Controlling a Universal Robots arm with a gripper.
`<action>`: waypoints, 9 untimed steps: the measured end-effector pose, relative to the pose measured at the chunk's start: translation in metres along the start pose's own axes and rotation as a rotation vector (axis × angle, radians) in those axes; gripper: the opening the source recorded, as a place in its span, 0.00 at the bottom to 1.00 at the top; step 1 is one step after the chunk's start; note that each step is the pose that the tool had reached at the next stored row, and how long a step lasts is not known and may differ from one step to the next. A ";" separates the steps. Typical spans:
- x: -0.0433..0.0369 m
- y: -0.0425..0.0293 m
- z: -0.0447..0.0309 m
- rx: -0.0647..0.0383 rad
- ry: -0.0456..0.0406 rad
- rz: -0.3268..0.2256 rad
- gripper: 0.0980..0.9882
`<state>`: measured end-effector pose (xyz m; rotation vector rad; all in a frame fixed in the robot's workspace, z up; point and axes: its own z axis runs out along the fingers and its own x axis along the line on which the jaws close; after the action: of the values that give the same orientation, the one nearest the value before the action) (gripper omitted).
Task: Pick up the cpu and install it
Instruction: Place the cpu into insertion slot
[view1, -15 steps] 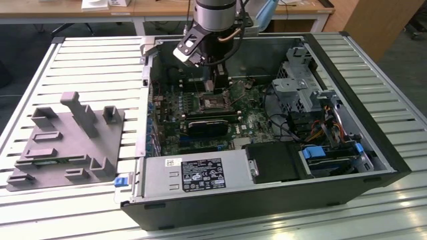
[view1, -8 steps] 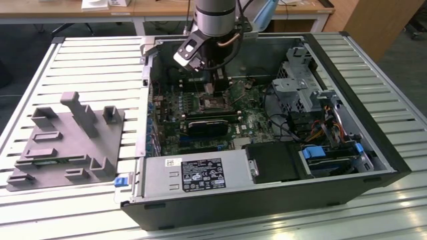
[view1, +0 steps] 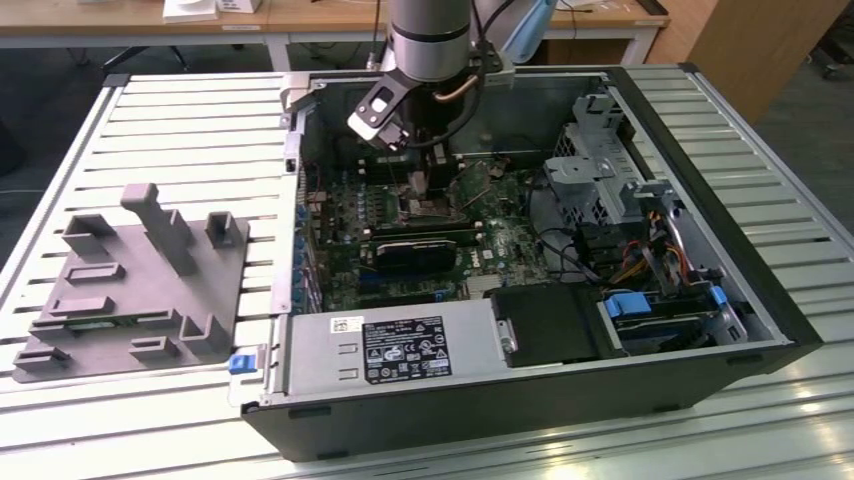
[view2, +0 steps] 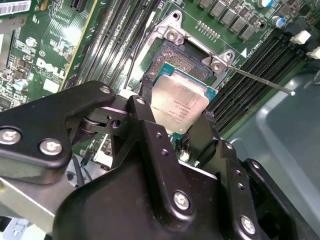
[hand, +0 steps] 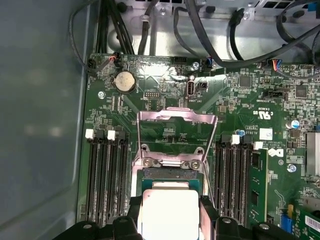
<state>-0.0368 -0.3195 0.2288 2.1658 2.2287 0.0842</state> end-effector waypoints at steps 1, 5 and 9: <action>0.0000 0.0000 0.0008 0.000 0.0000 0.000 0.49; 0.0000 -0.0002 0.0025 0.000 0.0000 0.000 0.49; -0.0001 -0.0004 0.0059 0.000 -0.0002 0.005 0.49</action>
<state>-0.0368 -0.3195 0.2229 2.1708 2.2236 0.0841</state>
